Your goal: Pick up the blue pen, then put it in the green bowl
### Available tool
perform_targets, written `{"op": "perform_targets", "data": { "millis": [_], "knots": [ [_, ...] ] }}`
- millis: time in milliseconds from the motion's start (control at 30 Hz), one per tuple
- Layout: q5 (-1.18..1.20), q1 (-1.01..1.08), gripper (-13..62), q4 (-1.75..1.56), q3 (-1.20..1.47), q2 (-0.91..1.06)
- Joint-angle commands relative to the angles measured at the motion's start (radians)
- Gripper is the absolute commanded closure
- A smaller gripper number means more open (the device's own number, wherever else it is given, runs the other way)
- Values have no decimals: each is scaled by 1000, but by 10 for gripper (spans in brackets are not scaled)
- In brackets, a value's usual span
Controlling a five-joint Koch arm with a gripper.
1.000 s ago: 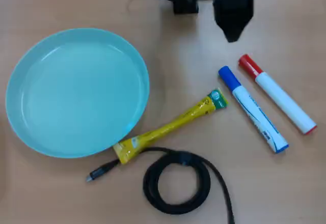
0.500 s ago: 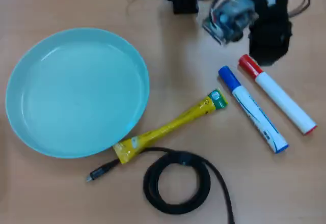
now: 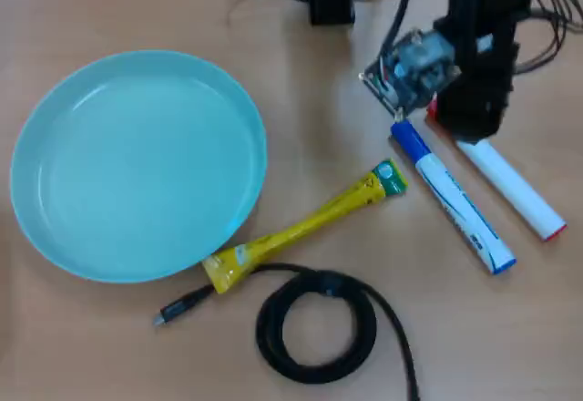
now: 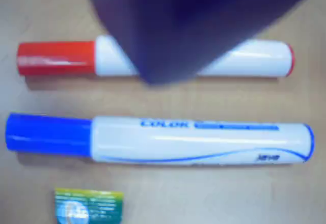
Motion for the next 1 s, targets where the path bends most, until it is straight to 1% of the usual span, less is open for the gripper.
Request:
{"op": "perform_targets", "data": {
  "millis": [0, 133, 267, 333, 433, 533, 633, 733, 967],
  "knots": [
    [57, 15, 538, -58, -132, -12],
    [164, 17, 506, -72, -167, -80],
    [183, 17, 465, -63, -176, -103],
    [187, 15, 429, -63, -172, -104],
    [210, 6, 355, -69, -176, -129],
    [307, -5, 277, -67, -178, -160],
    [380, -6, 229, -61, -167, -161],
    [396, -6, 212, -60, -166, -166],
    [505, -21, 211, -63, -167, -207]
  ]
}}
